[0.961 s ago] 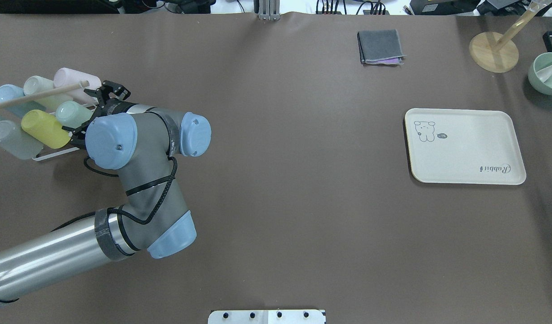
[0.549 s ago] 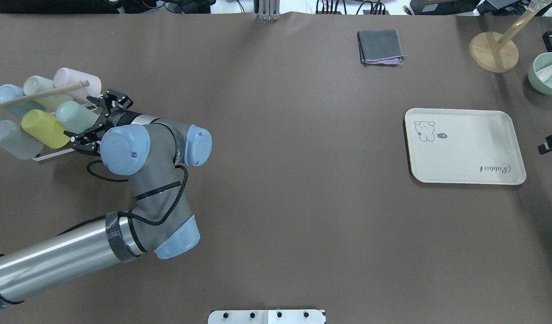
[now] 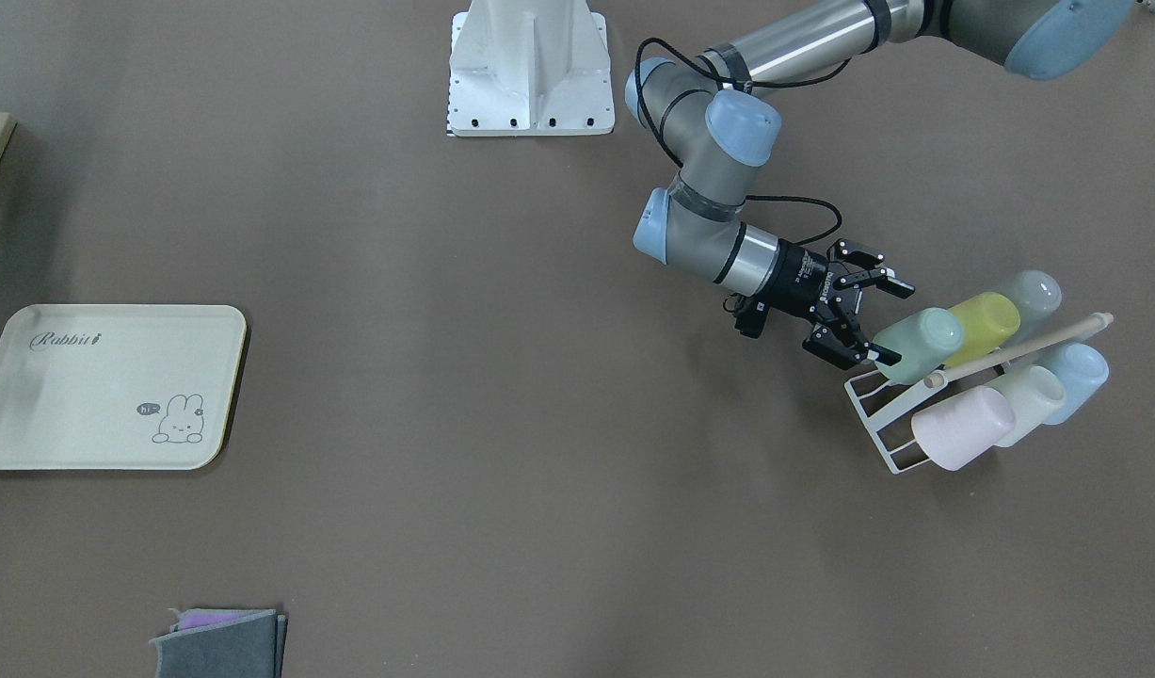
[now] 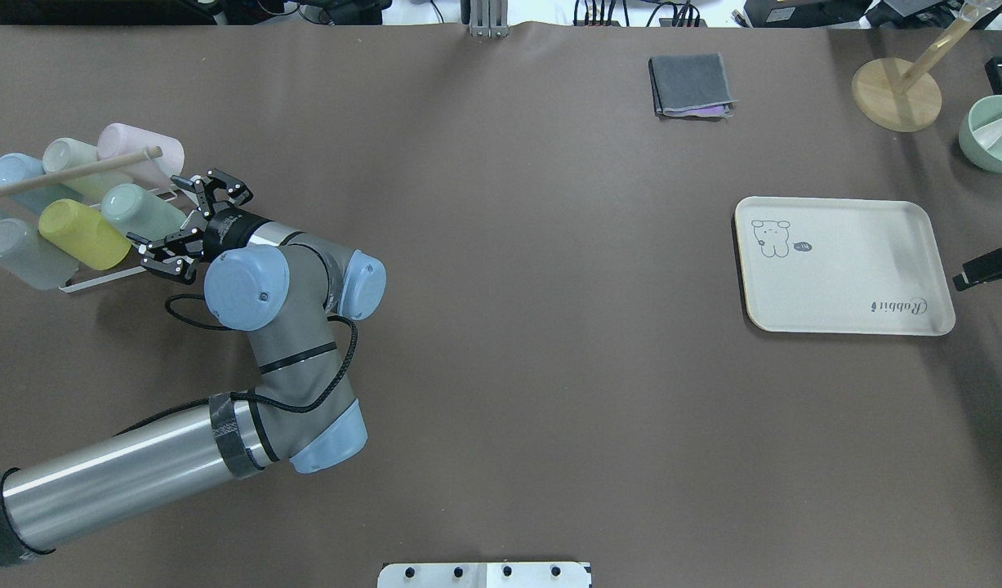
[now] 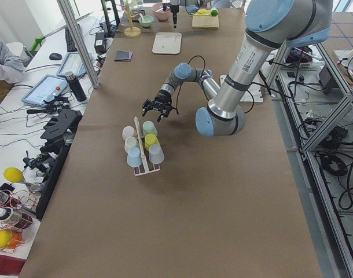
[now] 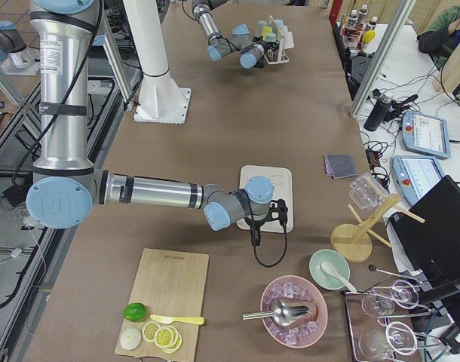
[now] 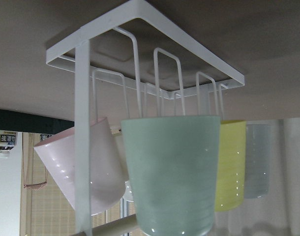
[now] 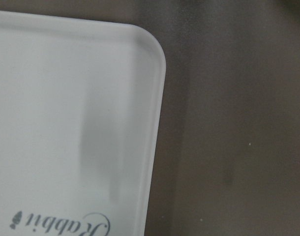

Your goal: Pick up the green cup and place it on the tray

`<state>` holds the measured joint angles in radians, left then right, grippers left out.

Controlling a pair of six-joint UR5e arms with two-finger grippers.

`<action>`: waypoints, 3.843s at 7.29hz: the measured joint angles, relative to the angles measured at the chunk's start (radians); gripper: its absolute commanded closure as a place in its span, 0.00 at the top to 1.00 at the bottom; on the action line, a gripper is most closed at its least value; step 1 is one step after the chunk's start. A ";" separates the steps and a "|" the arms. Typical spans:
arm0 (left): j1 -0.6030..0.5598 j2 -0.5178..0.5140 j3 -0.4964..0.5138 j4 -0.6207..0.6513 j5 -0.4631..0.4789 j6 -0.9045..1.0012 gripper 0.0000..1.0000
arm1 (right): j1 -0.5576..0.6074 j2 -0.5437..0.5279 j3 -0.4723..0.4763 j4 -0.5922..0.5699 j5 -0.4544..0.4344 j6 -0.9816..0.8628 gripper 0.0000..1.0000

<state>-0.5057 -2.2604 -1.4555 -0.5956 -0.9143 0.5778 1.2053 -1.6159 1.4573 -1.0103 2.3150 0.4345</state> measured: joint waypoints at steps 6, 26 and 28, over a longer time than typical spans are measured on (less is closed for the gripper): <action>-0.001 0.006 0.081 0.005 0.009 -0.119 0.88 | -0.033 0.103 -0.144 0.096 -0.006 0.053 0.68; 0.002 0.004 -0.122 0.314 0.048 -0.177 0.28 | 0.060 0.173 -0.055 0.087 0.263 0.229 0.00; 0.014 0.003 -0.194 0.345 -0.025 -0.176 0.28 | 0.057 0.286 -0.058 0.085 0.286 0.326 0.00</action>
<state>-0.4915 -2.2574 -1.6492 -0.2510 -0.9390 0.4013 1.2624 -1.3303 1.3989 -0.9255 2.6014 0.7607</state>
